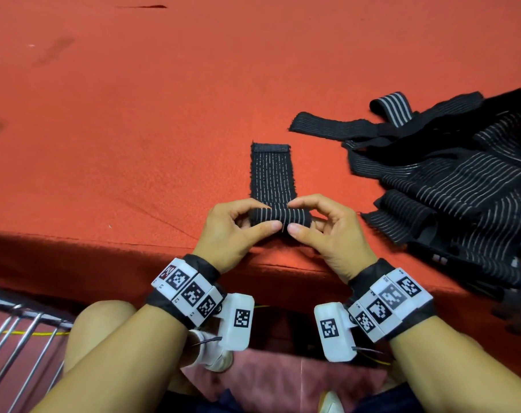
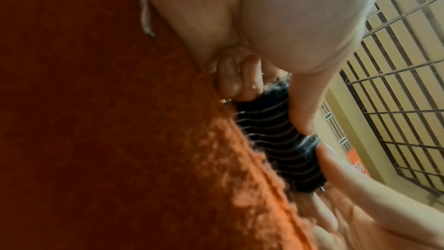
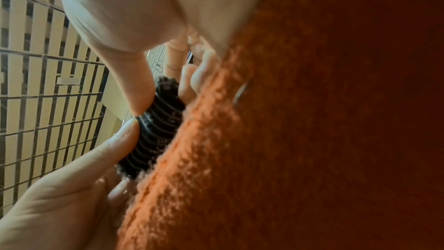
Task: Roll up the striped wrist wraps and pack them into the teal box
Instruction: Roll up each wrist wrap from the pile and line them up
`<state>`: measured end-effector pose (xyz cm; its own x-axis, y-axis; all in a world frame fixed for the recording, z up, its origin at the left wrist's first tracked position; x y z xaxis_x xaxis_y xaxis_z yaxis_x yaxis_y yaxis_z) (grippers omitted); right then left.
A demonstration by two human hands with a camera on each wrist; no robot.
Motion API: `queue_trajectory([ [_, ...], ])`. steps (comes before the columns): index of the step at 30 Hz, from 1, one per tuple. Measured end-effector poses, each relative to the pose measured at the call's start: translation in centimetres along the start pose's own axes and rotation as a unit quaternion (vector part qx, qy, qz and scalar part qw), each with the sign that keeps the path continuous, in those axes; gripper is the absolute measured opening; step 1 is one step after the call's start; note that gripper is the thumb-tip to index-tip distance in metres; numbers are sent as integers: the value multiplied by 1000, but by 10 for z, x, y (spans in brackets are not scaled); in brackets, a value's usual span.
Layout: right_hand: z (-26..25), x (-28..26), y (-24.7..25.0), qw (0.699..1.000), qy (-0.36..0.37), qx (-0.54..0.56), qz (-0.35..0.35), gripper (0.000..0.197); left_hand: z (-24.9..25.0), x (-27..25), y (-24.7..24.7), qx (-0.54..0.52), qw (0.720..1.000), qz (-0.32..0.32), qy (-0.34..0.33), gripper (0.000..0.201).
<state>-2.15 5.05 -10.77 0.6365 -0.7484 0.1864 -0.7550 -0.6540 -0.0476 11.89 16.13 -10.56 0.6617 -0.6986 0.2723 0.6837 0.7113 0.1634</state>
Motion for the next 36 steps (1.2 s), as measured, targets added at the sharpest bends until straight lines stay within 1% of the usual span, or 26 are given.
queue_trajectory([
  [4,2,2,-1,1000,2,-6,13,17,2,-1,-3,20,1000,-7,-1,23],
  [7,0,2,2,1000,3,-18,23,10,6,-2,-2,30,999,-15,-19,40],
  [9,2,3,2,999,2,-32,27,7,8,-2,-2,38,998,-18,-40,37],
  [12,1,4,0,998,2,-55,28,8,3,0,-2,41,999,-5,-15,26],
  [13,1,4,0,998,5,-60,29,4,0,1,-1,43,999,1,-6,26],
  [14,1,4,0,998,10,-62,30,5,-3,2,0,46,999,5,2,27],
  [17,4,4,-1,998,8,-56,17,26,-4,3,-1,57,998,3,18,26],
  [19,3,3,-4,999,0,-46,3,29,-2,3,-2,64,998,-5,22,24],
  [21,2,3,-2,999,1,-51,8,24,-1,3,-3,71,997,-9,17,29],
  [24,1,5,2,998,5,-56,36,15,0,2,-7,56,998,-32,10,33],
  [27,6,8,5,996,-1,-73,59,10,3,2,-8,51,997,-50,-18,45],
  [29,9,10,6,994,-4,-91,64,8,1,2,-8,54,997,-50,-16,42],
  [32,6,8,5,995,3,-83,58,6,-4,3,-5,38,998,-38,23,30],
  [33,7,7,4,996,-4,-72,50,8,-4,3,-4,34,998,-32,29,26],
  [36,9,4,3,998,-20,-48,26,27,0,3,-3,29,999,-20,32,17],
])
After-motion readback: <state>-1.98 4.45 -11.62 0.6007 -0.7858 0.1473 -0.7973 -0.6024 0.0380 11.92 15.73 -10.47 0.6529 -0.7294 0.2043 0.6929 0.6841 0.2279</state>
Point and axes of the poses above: each hand's wrist, its own x-axis towards the middle knuckle, its own y-axis out of the back of the hand, z = x × y, the point moved 7 cm from there along x, towards the middle knuckle, and after that the axes turned 11 degrees about z, right-handed, at the moved point
